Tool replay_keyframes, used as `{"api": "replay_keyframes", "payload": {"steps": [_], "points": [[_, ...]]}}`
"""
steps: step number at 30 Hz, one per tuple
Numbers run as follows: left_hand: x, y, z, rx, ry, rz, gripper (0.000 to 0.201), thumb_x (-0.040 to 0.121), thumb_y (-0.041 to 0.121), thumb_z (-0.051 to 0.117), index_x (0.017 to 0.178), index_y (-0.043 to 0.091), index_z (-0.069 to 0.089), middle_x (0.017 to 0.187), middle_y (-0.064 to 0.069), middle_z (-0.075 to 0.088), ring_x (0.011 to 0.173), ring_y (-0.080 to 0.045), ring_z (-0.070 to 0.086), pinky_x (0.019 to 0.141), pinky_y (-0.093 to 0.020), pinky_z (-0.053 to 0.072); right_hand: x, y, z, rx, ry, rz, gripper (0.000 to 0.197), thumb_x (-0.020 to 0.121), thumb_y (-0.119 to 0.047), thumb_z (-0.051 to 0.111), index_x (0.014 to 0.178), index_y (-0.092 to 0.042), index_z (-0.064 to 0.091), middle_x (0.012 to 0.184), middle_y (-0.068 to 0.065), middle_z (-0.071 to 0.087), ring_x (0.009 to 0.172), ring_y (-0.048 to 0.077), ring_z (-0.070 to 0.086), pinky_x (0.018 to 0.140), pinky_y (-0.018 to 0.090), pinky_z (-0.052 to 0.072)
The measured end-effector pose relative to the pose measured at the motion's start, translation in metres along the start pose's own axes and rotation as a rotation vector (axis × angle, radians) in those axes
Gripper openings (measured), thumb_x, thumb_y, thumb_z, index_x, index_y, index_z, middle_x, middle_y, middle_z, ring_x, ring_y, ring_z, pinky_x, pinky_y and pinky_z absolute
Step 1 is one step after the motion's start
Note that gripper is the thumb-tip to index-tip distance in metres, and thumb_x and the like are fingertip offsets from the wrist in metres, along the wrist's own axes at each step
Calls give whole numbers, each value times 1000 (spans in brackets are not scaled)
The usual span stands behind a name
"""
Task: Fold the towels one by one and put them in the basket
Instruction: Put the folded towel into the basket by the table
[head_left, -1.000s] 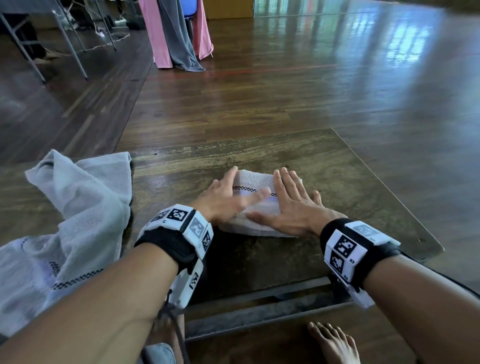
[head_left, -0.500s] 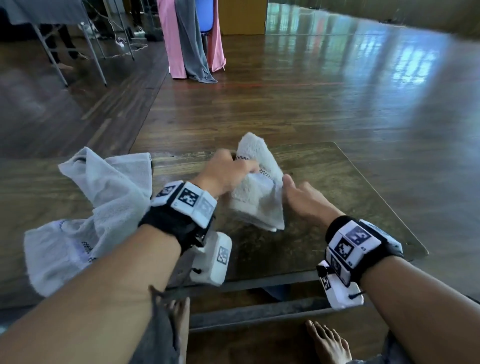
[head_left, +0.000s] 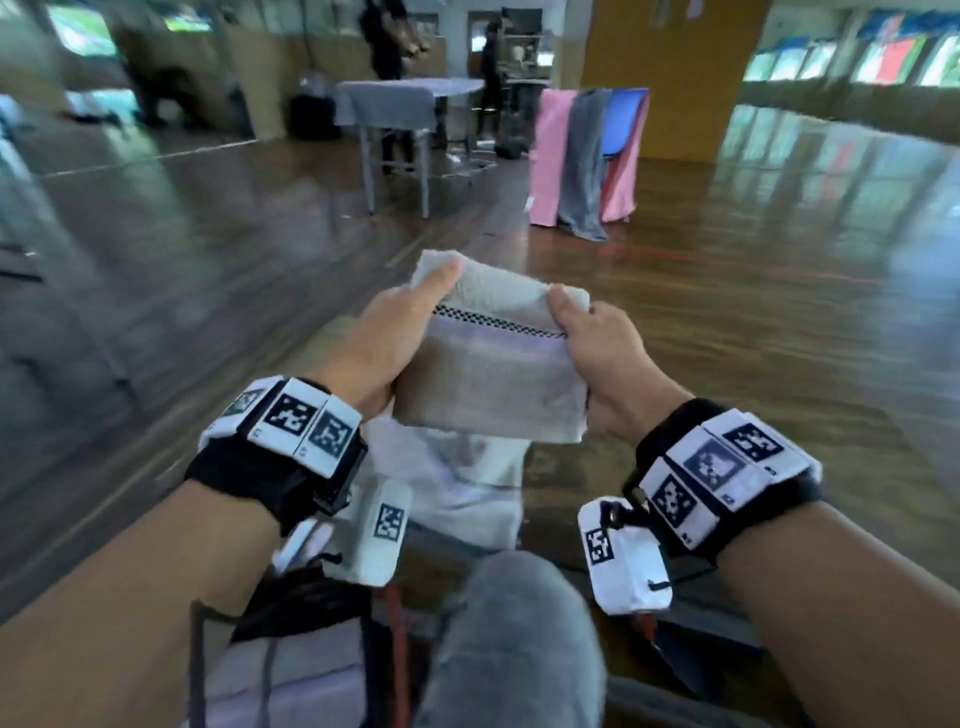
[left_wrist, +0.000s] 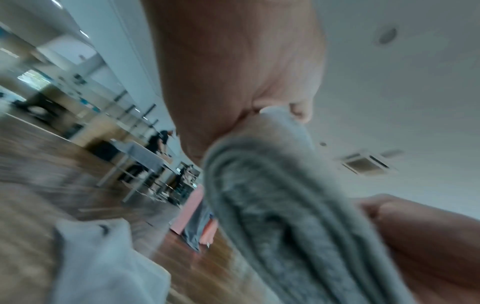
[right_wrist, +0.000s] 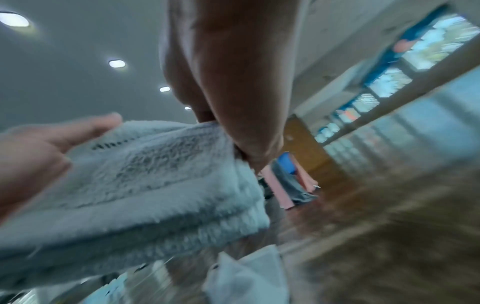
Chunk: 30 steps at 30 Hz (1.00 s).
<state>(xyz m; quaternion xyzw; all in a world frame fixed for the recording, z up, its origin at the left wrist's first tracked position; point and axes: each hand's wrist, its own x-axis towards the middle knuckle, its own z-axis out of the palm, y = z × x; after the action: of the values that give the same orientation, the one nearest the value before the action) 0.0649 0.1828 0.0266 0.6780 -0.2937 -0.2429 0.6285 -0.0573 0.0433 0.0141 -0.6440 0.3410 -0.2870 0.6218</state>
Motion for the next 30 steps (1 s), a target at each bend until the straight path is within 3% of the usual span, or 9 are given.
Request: {"api": "replay_keyframes", "payload": {"steps": [4,6,9,13,17,21,24,27,30], "points": [[-38,-24,-92,-50,300,10,43,90,56,62,82,17,78,89,-1,79,83,-18,76,74,-36,61,-18,-6,100,-13,-202,-59,36,103,-30,56,111,4,64,100,16,68,86,31,70,70,49,61],[-59,-46,-135,-55,426,-13,42,91,51,64,72,16,75,76,1,77,67,-14,75,53,-25,56,-33,4,148,-42,-311,-36,24,97,-19,57,104,3,63,91,12,62,80,28,64,61,43,54],[-90,-94,-190,9,562,-105,41,92,49,63,71,15,71,61,9,73,52,-4,69,42,-15,47,-58,40,211,-130,-436,21,17,84,-8,56,74,-16,46,70,-2,50,57,17,49,47,23,39],[-121,-189,-247,50,617,-411,46,86,57,64,87,11,74,83,1,76,69,-11,71,65,-24,55,-84,123,268,-222,-604,128,19,77,-3,58,96,-6,52,88,9,60,76,25,62,61,36,52],[-138,-286,-258,66,470,-723,37,68,45,66,81,10,69,73,-7,63,56,-20,54,55,-27,38,-92,210,286,-512,-718,255,65,92,-8,58,147,-12,22,125,9,56,102,22,61,77,35,55],[-136,-369,-238,147,436,-821,53,72,20,76,109,12,39,89,-5,56,77,-21,62,60,-31,51,-89,274,289,-686,-710,355,70,92,-3,54,151,-6,16,106,9,58,90,21,61,63,30,49],[-127,-416,-222,265,373,-885,55,77,15,75,112,19,33,96,-4,53,95,-26,59,73,-32,50,-81,308,289,-786,-706,409,81,93,-3,52,156,-5,1,115,20,54,100,34,59,65,34,41],[-117,-446,-212,296,289,-909,51,80,16,73,114,20,35,95,-10,60,83,-24,61,65,-30,46,-73,335,289,-810,-744,488,91,96,-5,51,157,-11,-16,108,17,26,91,27,48,56,28,34],[-110,-464,-207,274,253,-872,45,83,8,67,118,17,41,84,-7,65,67,-18,61,59,-25,46,-63,354,286,-838,-787,513,95,97,-8,52,157,-15,-21,109,15,22,75,23,42,52,23,27]]}}
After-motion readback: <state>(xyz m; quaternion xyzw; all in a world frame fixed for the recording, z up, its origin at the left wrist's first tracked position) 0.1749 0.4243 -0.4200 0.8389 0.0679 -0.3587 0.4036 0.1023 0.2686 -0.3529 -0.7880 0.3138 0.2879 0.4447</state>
